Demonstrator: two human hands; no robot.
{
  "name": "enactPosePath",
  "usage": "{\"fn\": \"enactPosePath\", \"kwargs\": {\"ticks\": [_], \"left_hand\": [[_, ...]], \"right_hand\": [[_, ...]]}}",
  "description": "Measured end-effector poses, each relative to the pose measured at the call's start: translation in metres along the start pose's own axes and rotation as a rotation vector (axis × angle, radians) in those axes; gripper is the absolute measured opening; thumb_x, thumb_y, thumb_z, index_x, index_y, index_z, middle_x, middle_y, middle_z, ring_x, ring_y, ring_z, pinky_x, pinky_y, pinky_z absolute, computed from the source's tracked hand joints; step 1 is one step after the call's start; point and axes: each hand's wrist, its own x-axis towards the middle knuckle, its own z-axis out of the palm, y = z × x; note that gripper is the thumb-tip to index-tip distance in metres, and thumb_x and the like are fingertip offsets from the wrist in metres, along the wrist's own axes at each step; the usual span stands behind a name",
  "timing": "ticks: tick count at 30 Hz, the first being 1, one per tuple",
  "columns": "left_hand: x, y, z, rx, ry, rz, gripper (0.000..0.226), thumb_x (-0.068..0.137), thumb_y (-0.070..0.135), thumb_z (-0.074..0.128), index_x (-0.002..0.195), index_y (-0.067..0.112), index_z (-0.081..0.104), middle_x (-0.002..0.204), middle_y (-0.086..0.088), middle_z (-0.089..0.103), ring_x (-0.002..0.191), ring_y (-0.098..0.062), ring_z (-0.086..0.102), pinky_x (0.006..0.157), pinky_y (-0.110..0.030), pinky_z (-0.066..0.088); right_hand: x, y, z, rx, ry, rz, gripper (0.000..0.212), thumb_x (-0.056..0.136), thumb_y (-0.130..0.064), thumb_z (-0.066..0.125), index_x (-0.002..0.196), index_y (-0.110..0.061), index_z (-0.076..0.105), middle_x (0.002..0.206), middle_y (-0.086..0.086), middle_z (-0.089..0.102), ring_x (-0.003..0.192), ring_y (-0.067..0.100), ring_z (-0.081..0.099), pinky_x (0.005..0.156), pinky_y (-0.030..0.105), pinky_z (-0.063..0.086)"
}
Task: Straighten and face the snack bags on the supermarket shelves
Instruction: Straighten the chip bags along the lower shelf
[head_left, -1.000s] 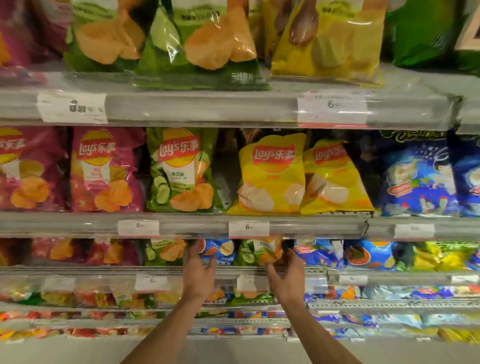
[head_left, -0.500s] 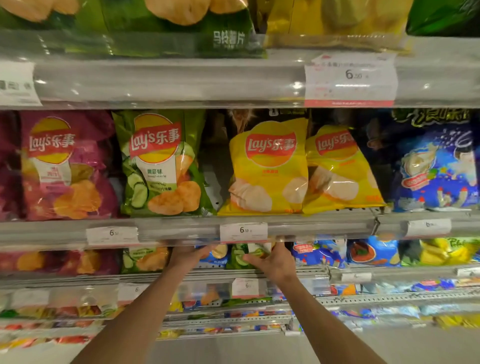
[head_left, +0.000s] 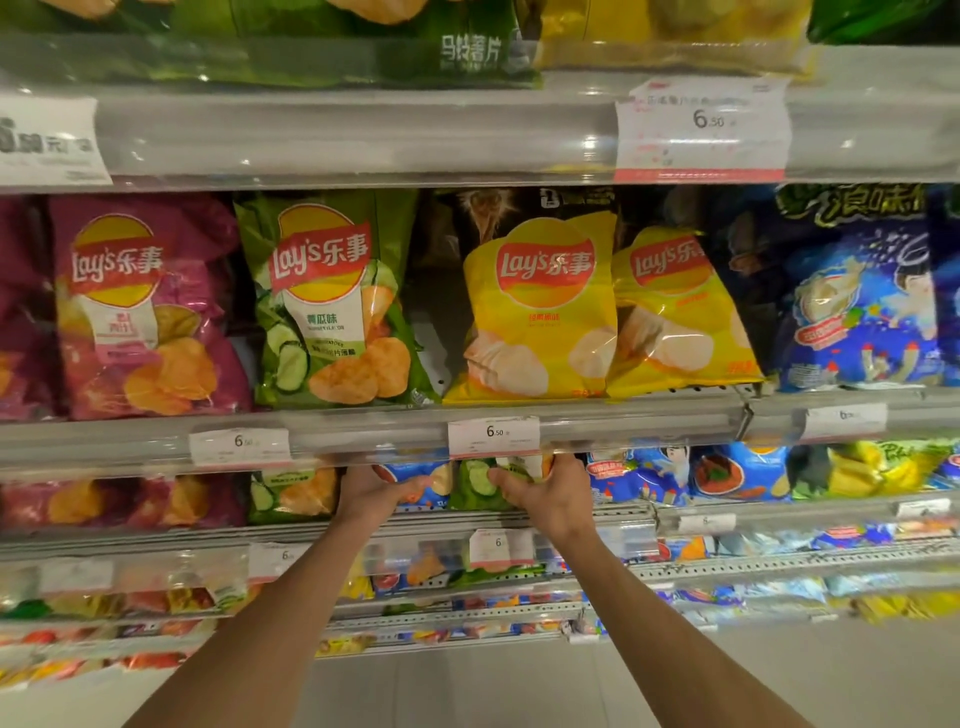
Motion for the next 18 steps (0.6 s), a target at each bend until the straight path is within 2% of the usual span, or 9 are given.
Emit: {"fn": "enactPosePath", "kwargs": {"ticks": [4,8,10,12,14,15,18], "left_hand": [[-0.011,0.001,0.006,-0.052,0.055,0.057,0.057,0.057,0.042,0.095,0.076,0.011,0.051,0.072,-0.005,0.058,0.072,-0.021,0.06,0.067,-0.033,0.048],[-0.027,0.013,0.022,-0.116,0.005,0.128,0.064,0.058,0.034,0.096,0.108,0.012,0.063,0.102,-0.002,0.069,0.097,-0.019,0.064,0.092,-0.037,0.052],[-0.035,0.022,0.032,-0.149,-0.03,0.165,0.063,0.06,0.027,0.096,0.114,0.013,0.066,0.109,-0.002,0.071,0.102,-0.018,0.066,0.098,-0.038,0.052],[-0.043,0.031,0.044,-0.171,-0.065,0.183,0.052,0.061,0.022,0.095,0.106,0.018,0.069,0.109,-0.003,0.073,0.098,-0.013,0.068,0.092,-0.033,0.056],[-0.05,0.04,0.057,-0.173,-0.089,0.199,0.042,0.06,0.019,0.096,0.089,0.029,0.066,0.101,0.002,0.074,0.082,0.002,0.066,0.073,-0.017,0.054],[-0.052,0.045,0.063,-0.173,-0.095,0.205,0.043,0.059,0.019,0.096,0.084,0.031,0.063,0.096,0.005,0.073,0.077,0.005,0.064,0.068,-0.013,0.051],[-0.058,0.054,0.081,-0.177,-0.121,0.225,0.051,0.058,0.015,0.096,0.091,0.027,0.06,0.091,0.005,0.07,0.084,-0.012,0.067,0.077,-0.027,0.053]], "right_hand": [[-0.022,0.002,-0.016,0.107,0.052,0.002,0.063,0.066,-0.044,0.093,0.114,-0.023,0.058,0.099,-0.012,0.073,0.094,0.014,0.071,0.081,0.038,0.061],[-0.046,0.025,-0.042,0.14,0.071,0.063,0.057,0.068,-0.04,0.093,0.11,-0.027,0.057,0.097,-0.01,0.074,0.088,0.011,0.072,0.081,0.037,0.062],[-0.055,0.036,-0.058,0.175,0.096,0.086,0.055,0.068,-0.037,0.093,0.108,-0.027,0.057,0.096,-0.008,0.075,0.081,0.007,0.073,0.073,0.032,0.063],[-0.063,0.047,-0.074,0.204,0.131,0.089,0.056,0.067,-0.032,0.094,0.109,-0.025,0.058,0.095,-0.006,0.075,0.077,0.006,0.074,0.064,0.025,0.061],[-0.07,0.058,-0.088,0.228,0.188,0.083,0.057,0.066,-0.027,0.095,0.11,-0.023,0.06,0.091,-0.006,0.076,0.074,0.006,0.073,0.059,0.024,0.06],[-0.073,0.064,-0.095,0.246,0.211,0.086,0.057,0.066,-0.025,0.095,0.111,-0.022,0.061,0.089,-0.007,0.076,0.073,0.006,0.073,0.057,0.023,0.059],[-0.079,0.079,-0.112,0.286,0.234,0.109,0.057,0.065,-0.019,0.095,0.111,-0.019,0.062,0.089,-0.009,0.077,0.074,0.006,0.073,0.053,0.02,0.057]]}}
